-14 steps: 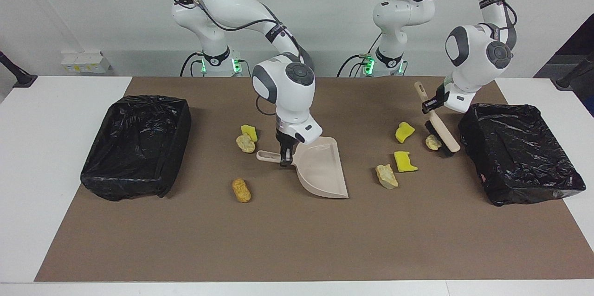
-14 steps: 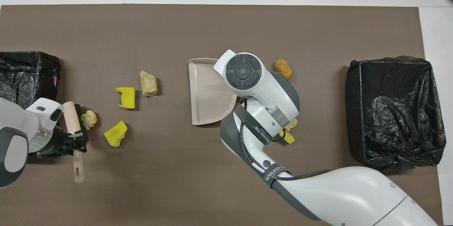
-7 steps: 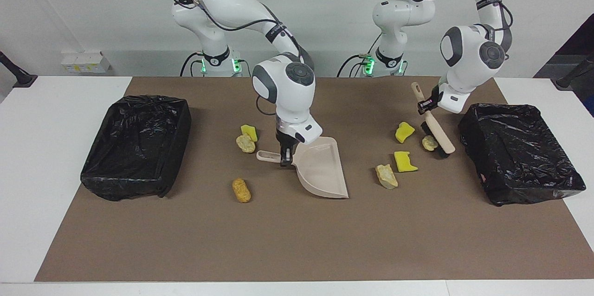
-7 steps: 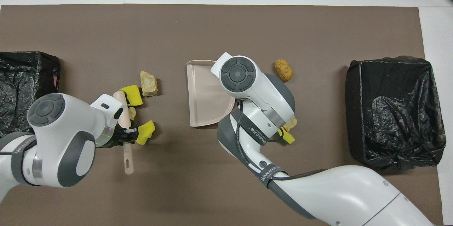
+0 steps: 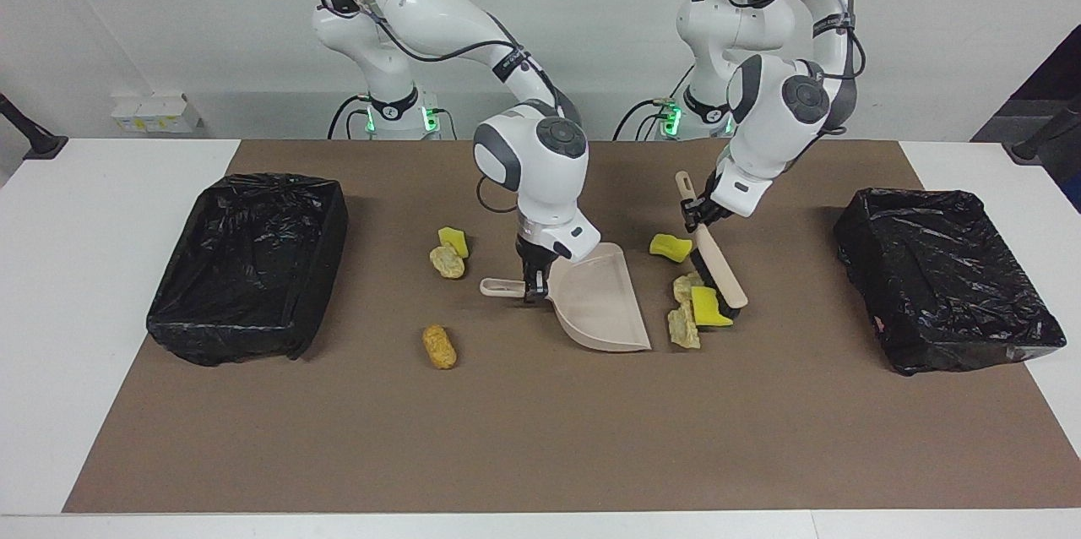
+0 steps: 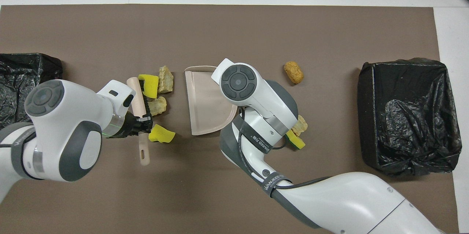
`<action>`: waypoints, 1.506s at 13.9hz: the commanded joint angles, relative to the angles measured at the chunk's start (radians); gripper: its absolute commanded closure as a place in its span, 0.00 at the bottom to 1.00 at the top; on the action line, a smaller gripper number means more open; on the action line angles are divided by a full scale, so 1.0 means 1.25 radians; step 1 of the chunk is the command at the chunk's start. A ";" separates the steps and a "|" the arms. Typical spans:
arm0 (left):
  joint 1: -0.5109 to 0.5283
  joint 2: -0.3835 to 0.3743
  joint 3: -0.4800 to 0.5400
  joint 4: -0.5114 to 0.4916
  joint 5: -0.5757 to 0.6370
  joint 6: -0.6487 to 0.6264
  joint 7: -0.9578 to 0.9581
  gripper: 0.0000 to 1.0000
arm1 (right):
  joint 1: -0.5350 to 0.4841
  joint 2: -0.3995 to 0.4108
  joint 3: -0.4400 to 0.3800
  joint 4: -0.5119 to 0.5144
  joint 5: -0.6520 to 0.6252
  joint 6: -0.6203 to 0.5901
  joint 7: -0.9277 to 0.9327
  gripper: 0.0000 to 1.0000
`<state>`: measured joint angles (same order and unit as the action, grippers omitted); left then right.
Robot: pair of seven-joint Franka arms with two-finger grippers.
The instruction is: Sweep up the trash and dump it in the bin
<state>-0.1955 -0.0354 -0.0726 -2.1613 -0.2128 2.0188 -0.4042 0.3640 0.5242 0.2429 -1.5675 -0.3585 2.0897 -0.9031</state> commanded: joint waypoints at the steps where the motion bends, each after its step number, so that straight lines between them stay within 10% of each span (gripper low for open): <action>1: 0.030 -0.008 0.004 0.033 -0.010 -0.092 0.008 1.00 | -0.003 0.018 0.006 0.008 -0.008 0.018 0.003 1.00; 6: 0.070 -0.043 0.004 -0.081 -0.009 -0.071 0.073 1.00 | -0.003 0.020 0.006 0.013 -0.011 0.017 0.003 1.00; 12: 0.146 -0.038 0.007 0.013 0.011 -0.158 0.127 1.00 | -0.003 0.019 0.006 0.013 -0.013 0.018 0.003 1.00; 21: 0.234 0.008 0.009 -0.004 0.065 -0.005 0.324 1.00 | -0.004 0.019 0.006 0.013 -0.014 0.018 0.003 1.00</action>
<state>0.1022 -0.0629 -0.0596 -2.1556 -0.1619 1.9363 -0.0309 0.3641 0.5246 0.2429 -1.5670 -0.3585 2.0898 -0.9031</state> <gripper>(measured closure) 0.744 0.683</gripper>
